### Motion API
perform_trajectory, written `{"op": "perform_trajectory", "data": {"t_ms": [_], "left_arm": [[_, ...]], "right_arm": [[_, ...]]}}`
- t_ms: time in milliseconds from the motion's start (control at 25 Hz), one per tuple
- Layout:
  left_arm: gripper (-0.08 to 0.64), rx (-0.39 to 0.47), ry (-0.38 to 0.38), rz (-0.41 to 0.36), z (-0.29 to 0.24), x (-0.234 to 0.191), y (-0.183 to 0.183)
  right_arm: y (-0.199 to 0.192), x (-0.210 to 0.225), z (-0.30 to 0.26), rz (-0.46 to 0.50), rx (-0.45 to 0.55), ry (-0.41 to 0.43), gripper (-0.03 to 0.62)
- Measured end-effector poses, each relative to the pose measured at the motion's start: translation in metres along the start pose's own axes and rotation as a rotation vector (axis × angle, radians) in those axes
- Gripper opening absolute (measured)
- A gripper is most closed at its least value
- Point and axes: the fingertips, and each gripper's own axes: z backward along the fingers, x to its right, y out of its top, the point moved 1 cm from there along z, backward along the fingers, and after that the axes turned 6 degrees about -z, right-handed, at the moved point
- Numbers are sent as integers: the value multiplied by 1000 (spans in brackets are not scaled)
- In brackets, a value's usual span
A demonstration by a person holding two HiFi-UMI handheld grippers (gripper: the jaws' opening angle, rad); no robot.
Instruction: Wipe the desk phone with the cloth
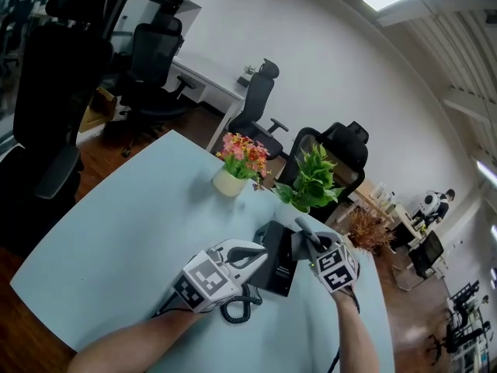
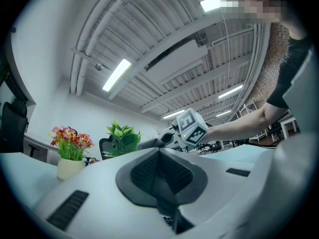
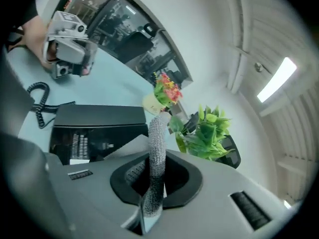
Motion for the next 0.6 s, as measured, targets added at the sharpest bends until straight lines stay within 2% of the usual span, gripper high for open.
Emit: {"op": "perform_trajectory", "data": {"t_ms": [120, 320, 440, 600], "left_arm": [[-1, -3, -2, 5, -1, 2, 1], [0, -1, -1, -3, -2, 3, 3], [0, -5, -7, -4, -1, 3, 3], [-2, -4, -11, 3, -2, 5, 3]], "right_arm": [[-4, 9, -18, -18, -24, -12, -12], [-16, -3, -19, 54, -70, 39, -13], [-19, -25, -4, 130, -85, 82, -13], [-29, -71, 27, 232, -104, 183, -14]]}}
